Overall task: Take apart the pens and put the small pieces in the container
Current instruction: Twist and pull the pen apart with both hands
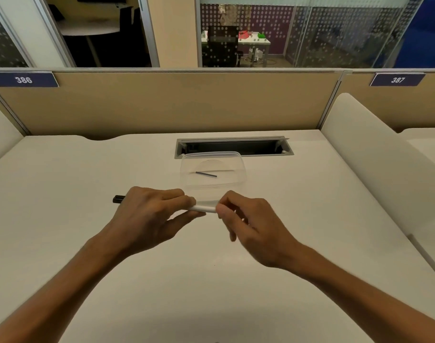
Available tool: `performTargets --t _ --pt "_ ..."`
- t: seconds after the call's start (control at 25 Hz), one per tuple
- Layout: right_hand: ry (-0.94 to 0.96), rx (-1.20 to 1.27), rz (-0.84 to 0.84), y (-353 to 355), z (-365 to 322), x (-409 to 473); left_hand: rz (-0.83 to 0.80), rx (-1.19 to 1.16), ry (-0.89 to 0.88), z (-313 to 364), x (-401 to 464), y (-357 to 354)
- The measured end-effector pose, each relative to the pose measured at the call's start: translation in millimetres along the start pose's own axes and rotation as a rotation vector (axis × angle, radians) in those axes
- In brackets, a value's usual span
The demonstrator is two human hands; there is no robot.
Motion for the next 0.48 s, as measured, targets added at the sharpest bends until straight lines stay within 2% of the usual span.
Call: performTargets --t 0.08,0.16,0.24,0.36,0.44,0.48 --pt "0.264 -0.438 0.001 0 -10 -2 -0.013 -0.097 0.054 -2 0 1" --pt "0.367 -0.583 -0.065 -3 -14 -2 -0.032 -0.186 0.087 -4 -1 0" --pt "0.424 -0.625 -0.106 -4 -15 -1 -0.057 -0.264 0.103 -5 -2 0" --pt "0.475 -0.558 -0.123 -2 -18 -2 -0.060 -0.295 0.094 -2 -2 1" --pt "0.410 -0.359 -0.094 0 -16 -3 -0.030 -0.223 0.051 3 -2 5" --pt "0.318 -0.199 -0.080 -1 -12 -2 -0.016 -0.151 0.018 5 -1 7"
Point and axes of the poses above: each hand's wrist, its own x-axis towards the middle knuckle, its own y-axis out of the back of the hand, z = x × y, the point moved 5 cm from there along x, towards the middle knuckle, and after that the axes turned 13 degrees about x, right-handed, at the moved point
